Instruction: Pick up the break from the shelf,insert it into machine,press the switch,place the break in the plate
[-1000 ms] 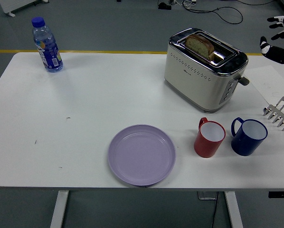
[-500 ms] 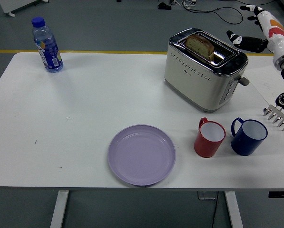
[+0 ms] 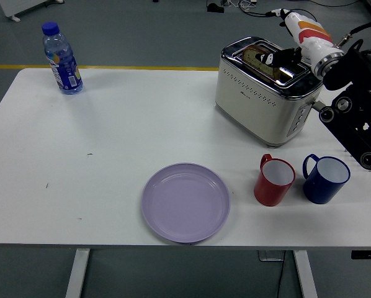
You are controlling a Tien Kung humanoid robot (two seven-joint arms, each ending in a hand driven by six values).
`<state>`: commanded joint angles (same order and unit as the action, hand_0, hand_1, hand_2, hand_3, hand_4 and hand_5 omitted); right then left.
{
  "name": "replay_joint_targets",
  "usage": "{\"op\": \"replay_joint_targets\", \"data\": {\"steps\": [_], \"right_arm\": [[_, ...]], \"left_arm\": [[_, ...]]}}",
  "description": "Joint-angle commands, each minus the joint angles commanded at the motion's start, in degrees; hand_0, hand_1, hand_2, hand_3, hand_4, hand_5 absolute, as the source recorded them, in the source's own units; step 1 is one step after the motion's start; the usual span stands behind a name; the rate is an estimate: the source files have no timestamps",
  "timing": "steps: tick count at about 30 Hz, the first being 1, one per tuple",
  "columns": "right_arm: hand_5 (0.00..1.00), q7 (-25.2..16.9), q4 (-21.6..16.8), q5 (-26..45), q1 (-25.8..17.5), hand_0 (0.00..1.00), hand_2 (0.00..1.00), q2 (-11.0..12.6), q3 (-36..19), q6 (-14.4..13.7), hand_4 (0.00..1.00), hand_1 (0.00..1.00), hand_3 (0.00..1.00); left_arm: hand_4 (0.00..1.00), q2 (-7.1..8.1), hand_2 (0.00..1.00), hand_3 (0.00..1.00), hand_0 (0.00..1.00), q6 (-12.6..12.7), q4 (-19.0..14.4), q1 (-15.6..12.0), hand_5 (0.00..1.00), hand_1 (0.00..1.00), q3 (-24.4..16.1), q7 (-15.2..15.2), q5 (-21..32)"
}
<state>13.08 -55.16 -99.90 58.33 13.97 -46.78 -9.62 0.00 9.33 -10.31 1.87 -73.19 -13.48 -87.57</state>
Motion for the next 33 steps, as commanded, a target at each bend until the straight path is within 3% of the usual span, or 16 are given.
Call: {"op": "replay_joint_targets", "data": {"steps": [12, 13, 16, 18, 19, 24, 25, 30, 31, 33], "right_arm": [[0.276, 1.6, 8.2, -1.4, 3.4, 0.777, 0.804, -4.4, 2.1, 1.0, 0.823, 0.764, 0.815], [0.262, 1.9, 9.1, -1.9, 3.7, 0.742, 0.751, -4.8, 2.2, 1.2, 0.847, 0.719, 0.795], [0.262, 2.9, 11.7, -2.2, 4.6, 0.742, 0.751, -6.2, 2.7, 1.5, 0.847, 0.719, 0.795], [0.262, 3.4, 12.7, -2.3, 5.1, 0.742, 0.751, -6.9, 3.3, 1.6, 0.847, 0.719, 0.795], [0.263, 3.8, 13.2, -2.5, 5.3, 0.691, 0.710, -7.2, 3.5, 1.7, 0.842, 0.680, 0.776], [0.263, 5.4, 15.2, -3.9, 6.3, 0.691, 0.710, -8.6, 3.9, 2.0, 0.842, 0.680, 0.776], [0.263, 5.6, 15.5, -4.2, 6.4, 0.608, 0.649, -8.8, 3.9, 2.0, 0.842, 0.629, 0.755], [0.263, 7.8, 16.6, -4.9, 6.7, 0.608, 0.649, -10.0, 3.0, 1.9, 0.842, 0.629, 0.755], [0.261, 8.1, 16.8, -4.9, 6.8, 0.504, 0.574, -10.2, 3.0, 1.6, 0.840, 0.546, 0.715], [0.261, 8.7, 17.1, -5.1, 7.0, 0.504, 0.574, -10.5, 3.0, 1.3, 0.840, 0.546, 0.715]], "left_arm": [[0.337, 0.00, 0.445, 0.571, 0.614, 0.3, 0.0, 0.6, 0.903, 0.477, 1.5, 0.2, 1.5], [0.337, 0.00, 0.438, 0.571, 0.614, 0.3, 0.0, 0.7, 0.901, 0.472, 1.7, 0.2, 1.7], [0.337, 0.00, 0.438, 0.571, 0.614, 0.4, 0.0, 0.7, 0.901, 0.472, 2.3, 0.3, 2.2], [0.337, 0.00, 0.438, 0.571, 0.614, 0.5, 0.0, 0.7, 0.901, 0.472, 2.5, 0.3, 2.4], [0.337, 0.00, 0.435, 0.569, 0.615, 0.5, 0.0, 0.7, 0.899, 0.473, 2.6, 0.3, 2.5], [0.337, 0.00, 0.435, 0.569, 0.615, 0.5, 0.0, 0.8, 0.899, 0.473, 3.0, 0.3, 2.6], [0.337, 0.00, 0.432, 0.569, 0.615, 0.6, 0.0, 0.8, 0.897, 0.473, 3.0, 0.3, 2.6], [0.337, 0.00, 0.432, 0.569, 0.615, 0.6, 0.0, 0.8, 0.897, 0.473, 3.3, 0.4, 3.0], [0.339, 0.00, 0.432, 0.567, 0.614, 0.6, 0.0, 0.8, 0.898, 0.472, 3.4, 0.4, 3.0], [0.339, 0.00, 0.432, 0.567, 0.614, 0.7, 0.0, 0.9, 0.898, 0.472, 3.5, 0.5, 3.1]]}}
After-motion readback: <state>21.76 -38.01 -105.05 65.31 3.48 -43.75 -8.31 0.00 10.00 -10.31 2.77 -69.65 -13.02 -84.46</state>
